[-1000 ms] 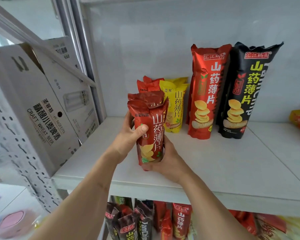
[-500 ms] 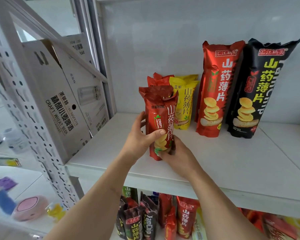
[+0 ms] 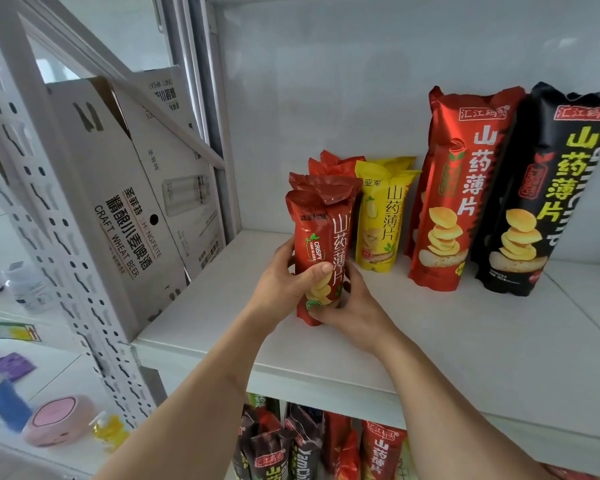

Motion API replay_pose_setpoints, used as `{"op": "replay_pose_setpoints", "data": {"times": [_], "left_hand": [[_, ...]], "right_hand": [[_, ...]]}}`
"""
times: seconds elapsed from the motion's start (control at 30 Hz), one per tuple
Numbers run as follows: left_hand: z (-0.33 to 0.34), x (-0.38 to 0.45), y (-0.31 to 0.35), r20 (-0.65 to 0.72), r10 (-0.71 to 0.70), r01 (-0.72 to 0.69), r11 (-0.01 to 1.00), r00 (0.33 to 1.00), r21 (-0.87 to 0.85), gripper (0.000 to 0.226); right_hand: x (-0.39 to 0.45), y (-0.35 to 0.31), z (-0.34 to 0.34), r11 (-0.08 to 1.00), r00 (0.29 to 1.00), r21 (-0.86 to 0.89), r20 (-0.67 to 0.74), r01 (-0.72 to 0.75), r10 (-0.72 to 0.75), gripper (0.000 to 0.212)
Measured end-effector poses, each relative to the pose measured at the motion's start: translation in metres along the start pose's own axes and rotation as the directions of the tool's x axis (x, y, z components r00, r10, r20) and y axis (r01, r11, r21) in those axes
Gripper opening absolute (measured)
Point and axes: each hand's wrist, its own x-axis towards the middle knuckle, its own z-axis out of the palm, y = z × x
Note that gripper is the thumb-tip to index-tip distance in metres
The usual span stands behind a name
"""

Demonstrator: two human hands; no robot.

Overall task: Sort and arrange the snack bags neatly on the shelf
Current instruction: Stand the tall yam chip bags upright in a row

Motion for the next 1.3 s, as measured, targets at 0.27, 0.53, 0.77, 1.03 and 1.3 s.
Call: {"op": "replay_pose_setpoints", "data": {"times": [0.27, 0.53, 0.77, 1.03, 1.3], "left_hand": [[-0.014, 0.019, -0.019, 0.075, 0.062, -0.06, 0.998, 0.995, -0.026, 0.06], [-0.04, 0.033, -0.034, 0.092, 0.066, -0.064, 0.998, 0.994, -0.019, 0.071], [-0.058, 0.057, -0.041, 0.122, -0.021, 0.034, 0.993, 0.992, -0.109, 0.065], [-0.079, 0.09, -0.04, 0.15, -0.069, 0.089, 0.987, 0.986, -0.132, 0.048], [-0.088, 0.116, -0.055, 0.19, -0.052, 0.081, 0.985, 0.98, -0.149, 0.072]], "right_hand": [[0.032, -0.001, -0.003, 0.999, 0.999, 0.042, 0.044, -0.011, 0.009, 0.104], [0.052, 0.0, 0.013, 0.999, 0.999, 0.022, 0.028, 0.034, -0.035, 0.086], [0.084, 0.01, 0.045, 0.994, 0.992, -0.112, -0.121, 0.012, -0.026, 0.111], [0.108, 0.01, 0.061, 0.986, 0.988, -0.164, -0.153, -0.021, -0.004, 0.119], [0.121, 0.014, 0.064, 0.983, 0.988, -0.18, -0.157, -0.024, -0.005, 0.099]]}}
